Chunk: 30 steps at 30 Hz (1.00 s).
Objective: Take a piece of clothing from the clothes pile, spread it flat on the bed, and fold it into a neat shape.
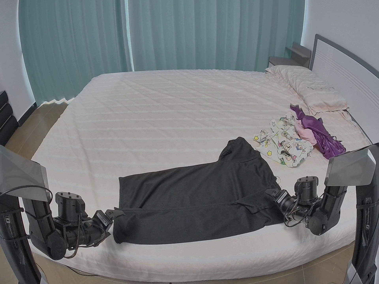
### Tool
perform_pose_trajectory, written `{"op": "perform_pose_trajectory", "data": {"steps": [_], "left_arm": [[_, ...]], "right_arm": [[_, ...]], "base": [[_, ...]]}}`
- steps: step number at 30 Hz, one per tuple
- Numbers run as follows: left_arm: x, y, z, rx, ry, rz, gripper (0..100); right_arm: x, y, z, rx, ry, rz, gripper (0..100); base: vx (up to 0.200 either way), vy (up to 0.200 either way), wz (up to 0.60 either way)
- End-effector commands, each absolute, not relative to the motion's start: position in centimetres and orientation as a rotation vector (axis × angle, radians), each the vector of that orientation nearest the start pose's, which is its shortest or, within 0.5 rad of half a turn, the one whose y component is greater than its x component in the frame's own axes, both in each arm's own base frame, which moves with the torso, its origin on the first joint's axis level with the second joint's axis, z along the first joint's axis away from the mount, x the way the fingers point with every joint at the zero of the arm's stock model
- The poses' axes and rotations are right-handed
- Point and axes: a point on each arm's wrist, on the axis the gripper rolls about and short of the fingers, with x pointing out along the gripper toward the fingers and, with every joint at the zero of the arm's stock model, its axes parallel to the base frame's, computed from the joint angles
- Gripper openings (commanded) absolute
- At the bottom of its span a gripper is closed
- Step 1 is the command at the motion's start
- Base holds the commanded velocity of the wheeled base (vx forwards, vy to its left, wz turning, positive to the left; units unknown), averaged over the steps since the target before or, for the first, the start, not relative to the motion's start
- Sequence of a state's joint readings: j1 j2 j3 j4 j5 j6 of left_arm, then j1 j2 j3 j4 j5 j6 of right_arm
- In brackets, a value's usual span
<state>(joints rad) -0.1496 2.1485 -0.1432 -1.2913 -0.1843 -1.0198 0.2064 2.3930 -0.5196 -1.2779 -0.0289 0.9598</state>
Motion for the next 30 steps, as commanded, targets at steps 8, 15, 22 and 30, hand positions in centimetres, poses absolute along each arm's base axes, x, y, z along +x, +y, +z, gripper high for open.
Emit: {"op": "perform_pose_trajectory", "data": {"steps": [8, 15, 22, 30], "left_arm": [[23.3, -3.9, -0.6, -0.978, 0.815, 0.079, 100], [23.3, -3.9, -0.7, -0.974, 0.811, 0.088, 100], [23.3, -4.0, -0.8, -0.972, 0.814, 0.089, 100], [23.3, -4.0, -0.8, -0.972, 0.814, 0.089, 100]], "right_arm": [[32.9, 7.0, -5.7, 0.856, 0.621, -0.122, 100], [32.8, 6.9, -5.7, 0.841, 0.615, -0.139, 0], [32.1, 6.7, -4.5, 0.837, 0.597, -0.153, 0], [31.3, 6.7, -3.4, 0.845, 0.598, -0.138, 0]], "base": [[0.000, 0.000, 0.00], [0.000, 0.000, 0.00], [0.000, 0.000, 0.00], [0.000, 0.000, 0.00]]}}
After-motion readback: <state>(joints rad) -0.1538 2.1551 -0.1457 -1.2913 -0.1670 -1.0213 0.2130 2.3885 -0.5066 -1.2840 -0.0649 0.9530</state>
